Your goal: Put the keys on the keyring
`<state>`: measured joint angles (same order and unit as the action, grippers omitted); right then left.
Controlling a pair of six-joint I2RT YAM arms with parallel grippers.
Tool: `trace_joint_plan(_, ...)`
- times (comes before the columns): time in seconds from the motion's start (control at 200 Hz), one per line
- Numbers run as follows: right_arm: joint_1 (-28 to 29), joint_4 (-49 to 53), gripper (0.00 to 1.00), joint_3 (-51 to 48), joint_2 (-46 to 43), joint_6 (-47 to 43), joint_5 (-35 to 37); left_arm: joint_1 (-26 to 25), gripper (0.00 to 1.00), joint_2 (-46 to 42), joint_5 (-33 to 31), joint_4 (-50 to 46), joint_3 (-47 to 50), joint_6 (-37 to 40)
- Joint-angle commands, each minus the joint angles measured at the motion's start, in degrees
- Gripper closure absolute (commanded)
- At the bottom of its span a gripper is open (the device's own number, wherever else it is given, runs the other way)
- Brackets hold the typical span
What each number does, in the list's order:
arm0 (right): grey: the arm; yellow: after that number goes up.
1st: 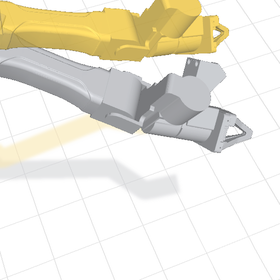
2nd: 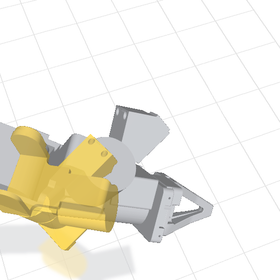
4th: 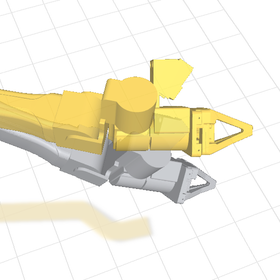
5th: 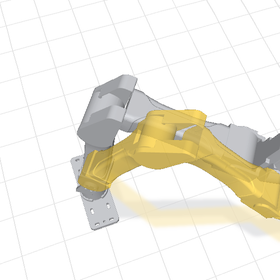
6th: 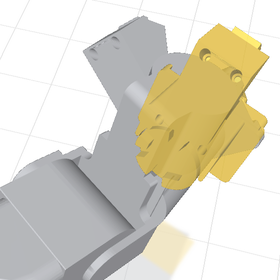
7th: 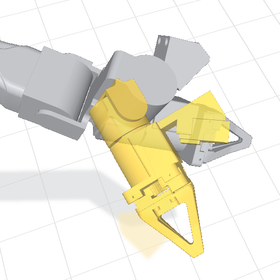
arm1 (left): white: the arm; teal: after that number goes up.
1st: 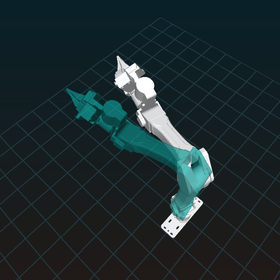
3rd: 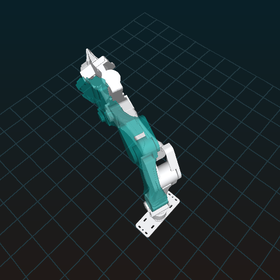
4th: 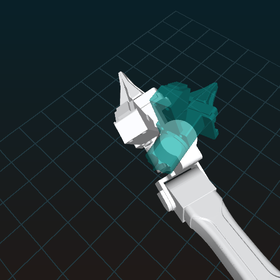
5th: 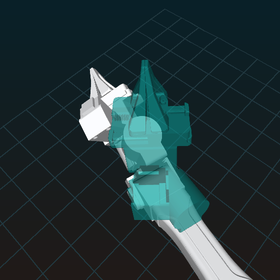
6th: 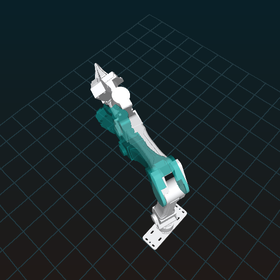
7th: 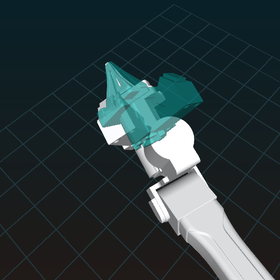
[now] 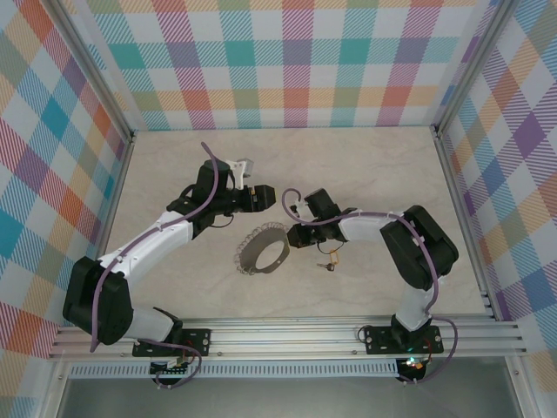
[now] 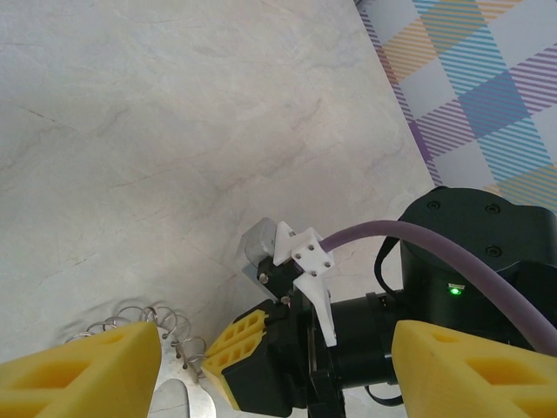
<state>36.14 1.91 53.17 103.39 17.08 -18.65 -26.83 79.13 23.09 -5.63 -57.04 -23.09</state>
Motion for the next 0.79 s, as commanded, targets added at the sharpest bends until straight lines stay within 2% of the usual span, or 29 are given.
trace_joint_plan(0.0, 0.3, 1.1, 0.96, 1.0, 0.3, -0.6, -0.7, 0.5, 0.29, 0.2, 1.2, 1.6, -1.1, 0.0)
trace_joint_plan(0.025, 0.4, 1.4, 1.0, 1.0, 0.2, -0.9, -0.6, 0.5, 0.29, 0.2, 1.2, 1.6, -1.1, 0.0)
trace_joint_plan(0.17, 0.3, 3.6, 1.0, 1.5, -2.9, -2.1, -0.5, 0.5, 0.29, -0.2, 1.0, 1.2, -1.3, 0.2)
trace_joint_plan(0.425, 0.0, 6.9, 1.0, 4.1, -17.4, -6.1, 0.9, 1.1, 0.3, -2.9, 0.5, -1.0, -2.8, 1.0)
trace_joint_plan(0.615, -0.7, 3.2, 1.0, 5.1, -25.2, -5.9, 0.9, 2.4, 0.35, -6.7, 4.4, -1.5, -3.9, 2.1)
trace_joint_plan(0.79, -2.6, -2.4, 1.0, 6.0, -28.4, -3.7, -2.0, 3.2, 0.44, -8.7, 9.4, -1.9, -6.1, 3.8)
